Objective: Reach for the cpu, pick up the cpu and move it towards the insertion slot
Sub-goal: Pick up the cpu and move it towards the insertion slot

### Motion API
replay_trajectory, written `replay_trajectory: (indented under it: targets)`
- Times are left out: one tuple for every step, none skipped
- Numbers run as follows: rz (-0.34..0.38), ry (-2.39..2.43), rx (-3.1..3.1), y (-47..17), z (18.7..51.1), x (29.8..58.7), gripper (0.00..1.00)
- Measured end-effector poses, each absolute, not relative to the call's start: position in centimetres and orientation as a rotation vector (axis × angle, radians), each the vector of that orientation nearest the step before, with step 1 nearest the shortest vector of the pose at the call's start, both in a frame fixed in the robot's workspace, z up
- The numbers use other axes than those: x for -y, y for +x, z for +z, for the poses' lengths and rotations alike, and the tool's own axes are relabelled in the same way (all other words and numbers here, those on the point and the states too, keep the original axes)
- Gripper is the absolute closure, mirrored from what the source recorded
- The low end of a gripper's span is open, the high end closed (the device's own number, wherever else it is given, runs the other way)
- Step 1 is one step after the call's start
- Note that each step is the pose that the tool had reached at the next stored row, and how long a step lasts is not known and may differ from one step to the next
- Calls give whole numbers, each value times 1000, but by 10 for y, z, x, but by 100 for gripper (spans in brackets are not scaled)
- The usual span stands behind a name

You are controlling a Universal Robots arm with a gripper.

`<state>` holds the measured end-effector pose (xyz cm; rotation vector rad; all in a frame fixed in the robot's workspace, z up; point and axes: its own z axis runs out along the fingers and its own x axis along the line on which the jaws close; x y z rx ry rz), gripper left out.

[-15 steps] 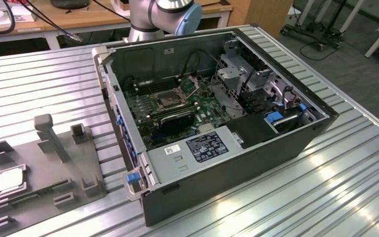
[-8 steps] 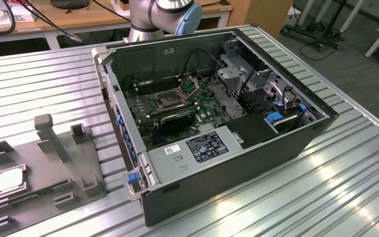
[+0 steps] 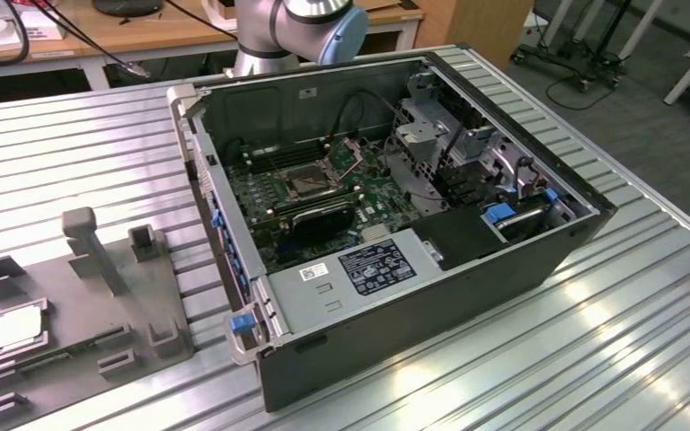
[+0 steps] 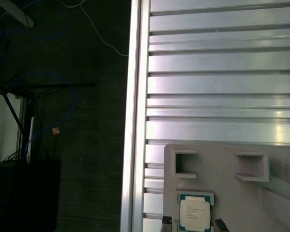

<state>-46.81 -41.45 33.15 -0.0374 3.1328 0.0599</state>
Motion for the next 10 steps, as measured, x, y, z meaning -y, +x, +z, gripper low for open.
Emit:
replay_trajectory:
  targets:
    - [60, -37, -3133, -468, 331, 415, 55]
    - [60, -37, -3133, -468, 331, 415, 55]
    - [60, -37, -3133, -468, 331, 415, 55]
    - [60, -37, -3133, -468, 330, 415, 55]
    - [60, -37, -3133, -468, 330, 415, 55]
    - [60, -37, -3133, -468, 330, 415, 55]
    - [60, -37, -3133, -468, 330, 415, 55]
    - [60, -37, -3133, -468, 330, 415, 55]
    - [60, -37, -3133, -468, 329, 415, 55]
    - [60, -37, -3133, -468, 329, 415, 55]
